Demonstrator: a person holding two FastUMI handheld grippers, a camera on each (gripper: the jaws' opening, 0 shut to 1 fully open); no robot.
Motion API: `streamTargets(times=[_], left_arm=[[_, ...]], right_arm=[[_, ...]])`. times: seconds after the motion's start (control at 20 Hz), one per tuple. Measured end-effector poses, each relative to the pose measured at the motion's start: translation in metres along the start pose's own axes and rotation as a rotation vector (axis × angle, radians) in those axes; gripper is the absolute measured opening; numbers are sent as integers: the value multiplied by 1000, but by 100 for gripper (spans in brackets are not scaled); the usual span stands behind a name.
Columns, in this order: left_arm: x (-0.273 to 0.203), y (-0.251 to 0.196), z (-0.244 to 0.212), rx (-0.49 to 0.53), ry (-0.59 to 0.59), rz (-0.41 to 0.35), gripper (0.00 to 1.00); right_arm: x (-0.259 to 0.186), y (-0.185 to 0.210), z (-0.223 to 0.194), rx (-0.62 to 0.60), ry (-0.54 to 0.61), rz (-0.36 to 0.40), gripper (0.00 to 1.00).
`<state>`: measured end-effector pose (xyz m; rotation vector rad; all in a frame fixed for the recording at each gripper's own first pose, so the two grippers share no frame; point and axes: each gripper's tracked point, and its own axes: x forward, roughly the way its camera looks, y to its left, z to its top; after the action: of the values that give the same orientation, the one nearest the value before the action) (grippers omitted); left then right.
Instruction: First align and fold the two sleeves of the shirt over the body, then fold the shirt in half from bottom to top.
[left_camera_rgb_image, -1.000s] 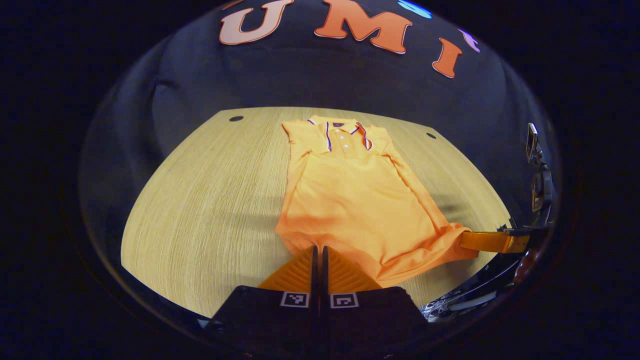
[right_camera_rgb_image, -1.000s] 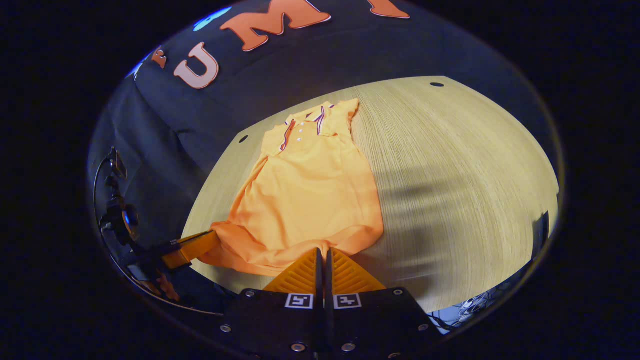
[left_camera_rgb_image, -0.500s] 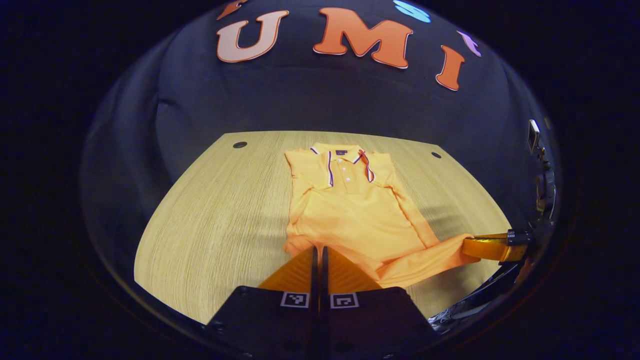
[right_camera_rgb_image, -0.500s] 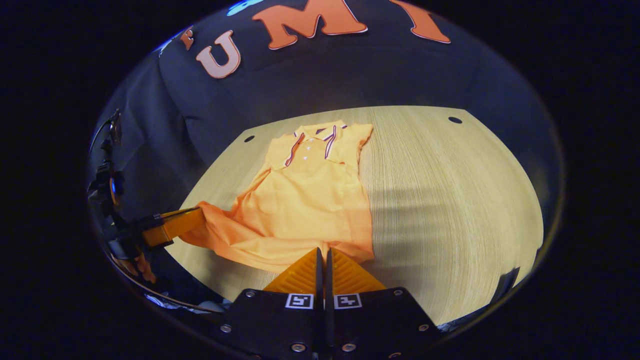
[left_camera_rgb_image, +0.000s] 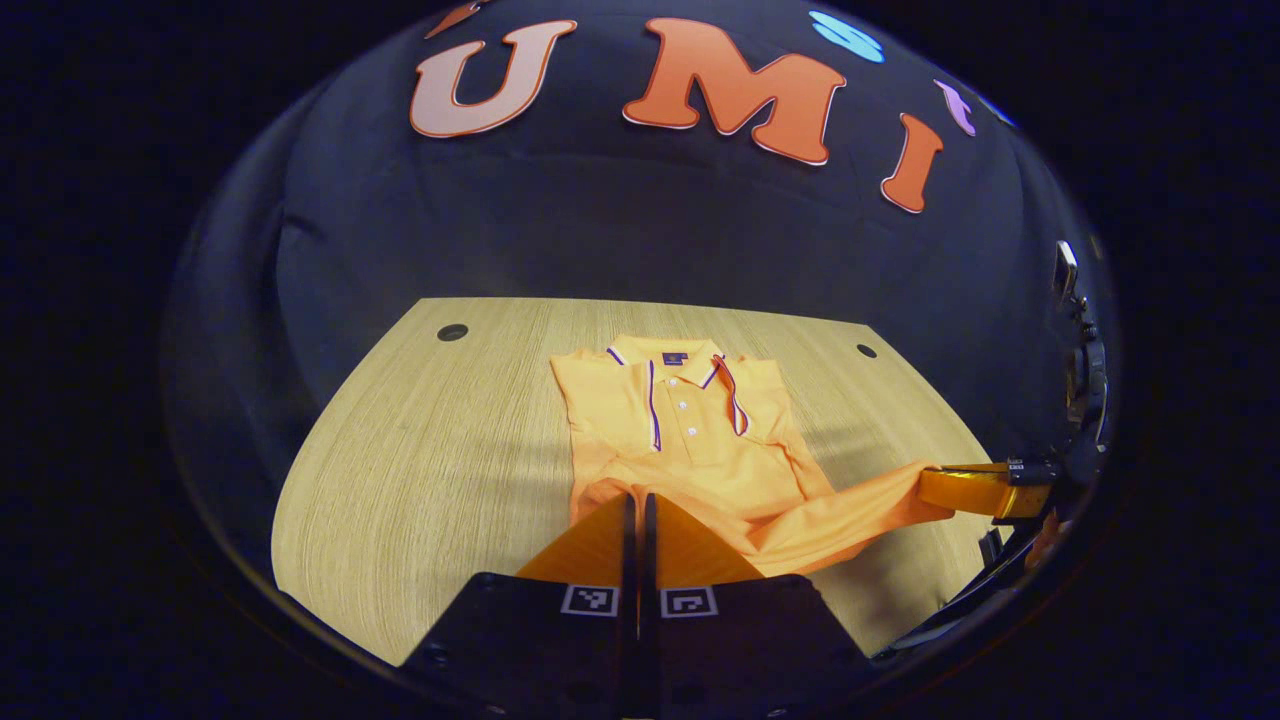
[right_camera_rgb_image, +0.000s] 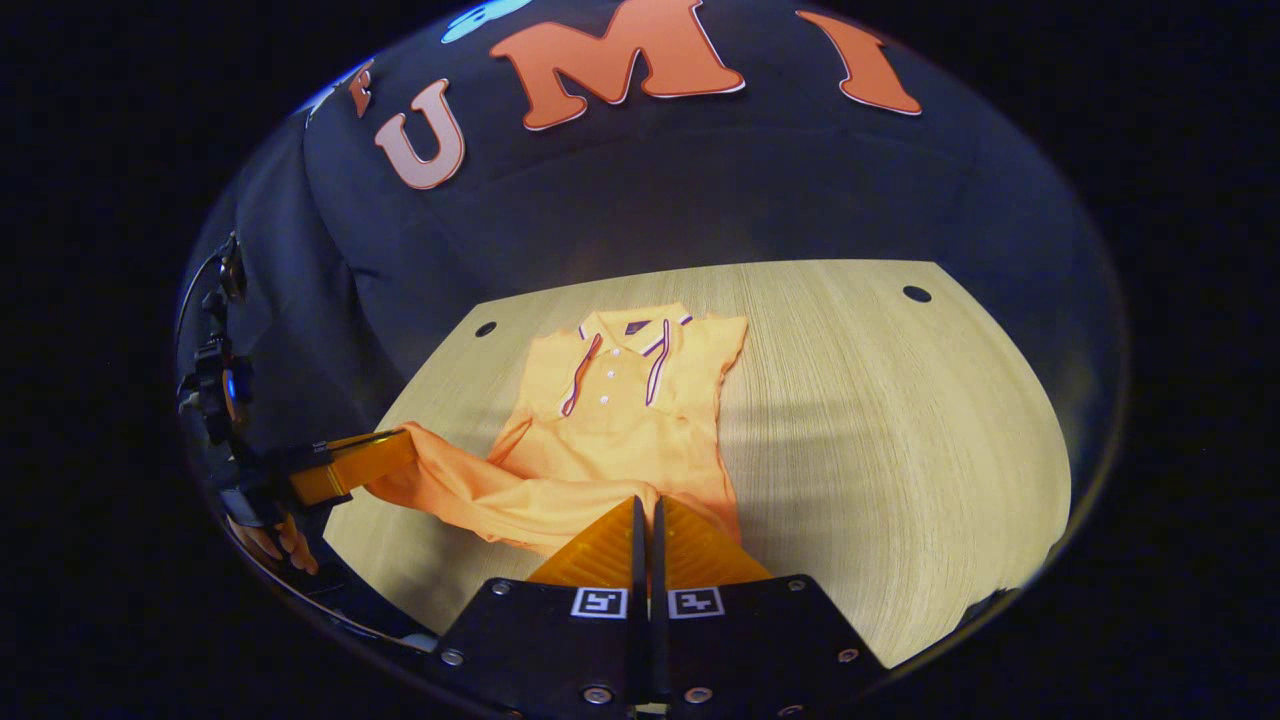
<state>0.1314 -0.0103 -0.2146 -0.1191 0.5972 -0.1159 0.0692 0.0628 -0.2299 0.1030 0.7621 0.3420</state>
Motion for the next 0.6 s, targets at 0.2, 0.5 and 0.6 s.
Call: streamTargets(times=[0.2, 0.5, 0.6], left_arm=[[34, 5, 33, 18, 11, -56, 1], [94, 26, 81, 112, 38, -113, 1], [117, 33, 90, 124, 57, -128, 1]], right_arm=[[27, 0, 36, 21, -15, -26, 1], [83, -9, 99, 18, -32, -88, 1], [101, -14, 113, 16, -32, -113, 1]])
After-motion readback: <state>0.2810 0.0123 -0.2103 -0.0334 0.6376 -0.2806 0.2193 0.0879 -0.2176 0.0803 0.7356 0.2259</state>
